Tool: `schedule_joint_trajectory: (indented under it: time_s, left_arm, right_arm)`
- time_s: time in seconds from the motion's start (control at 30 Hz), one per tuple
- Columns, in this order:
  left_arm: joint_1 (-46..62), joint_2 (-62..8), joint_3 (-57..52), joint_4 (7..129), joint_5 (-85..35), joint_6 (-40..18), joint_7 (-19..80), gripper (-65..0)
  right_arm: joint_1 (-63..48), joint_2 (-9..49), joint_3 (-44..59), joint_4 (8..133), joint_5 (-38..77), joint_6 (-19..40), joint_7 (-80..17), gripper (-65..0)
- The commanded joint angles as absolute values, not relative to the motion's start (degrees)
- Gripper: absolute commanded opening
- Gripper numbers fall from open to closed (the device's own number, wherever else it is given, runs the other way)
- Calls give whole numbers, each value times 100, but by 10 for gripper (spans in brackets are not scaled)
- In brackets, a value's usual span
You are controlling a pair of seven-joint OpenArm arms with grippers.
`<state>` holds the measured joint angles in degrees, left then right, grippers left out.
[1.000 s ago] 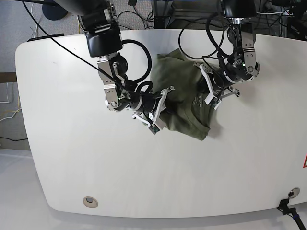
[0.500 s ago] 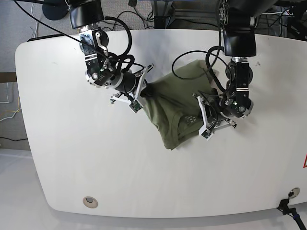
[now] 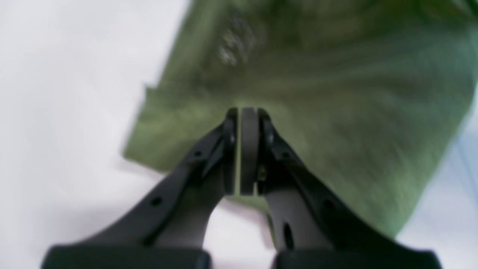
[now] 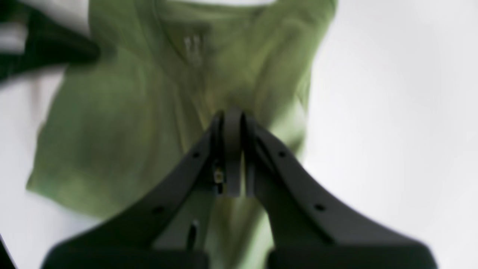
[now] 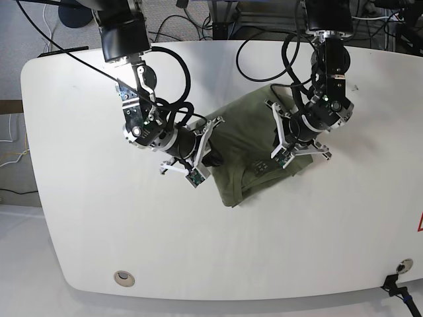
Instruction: Fold the T-shirt properly
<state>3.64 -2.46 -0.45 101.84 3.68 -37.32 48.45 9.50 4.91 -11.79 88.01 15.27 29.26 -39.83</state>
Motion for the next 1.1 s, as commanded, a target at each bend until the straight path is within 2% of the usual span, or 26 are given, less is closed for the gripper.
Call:
schedule_joint_trajectory:
  time_s: [0.0,0.2,0.4,0.53,0.77,0.9,0.97,1.07]
  left_arm:
    - [418,-251,-57,10343,312,-3705,4725,-650]
    - [514,-251,-31,9745,330,-3679,4356,-650]
    - [-374,-391,-22,8251,338,-3679,4119,-650]
    - [-752,-418,-22,7714,338,-3697,3802,-650]
    - [-303,-418,-48,8796,330,-3697,3758,-650]
    - [84,-505,-75,9710,330,-3600,3688,-650]
    - [321,-514,-119,10053,321,-3231,3301,-650]
    - [813,-497,-356,10255,321,-2809,2132,-650]
  right_arm:
    - [1147,409,-1156,8541,1569,2914,-3600,-650]
    - [1305,400,-1156,7749,1569,2923,-3134,-650]
    - [875,690,-1121,7662,1578,2905,-3037,-650]
    - [523,892,-1112,7890,1569,2888,-3029,-650]
    - [251,936,-787,8760,1552,2879,-3029,-650]
    - [215,919,-541,9604,927,2721,-3029,-650]
    - [145,875,-514,9974,532,2475,-2967,-650]
    - [-224,866,-514,10360,145,2044,-2264,-650]
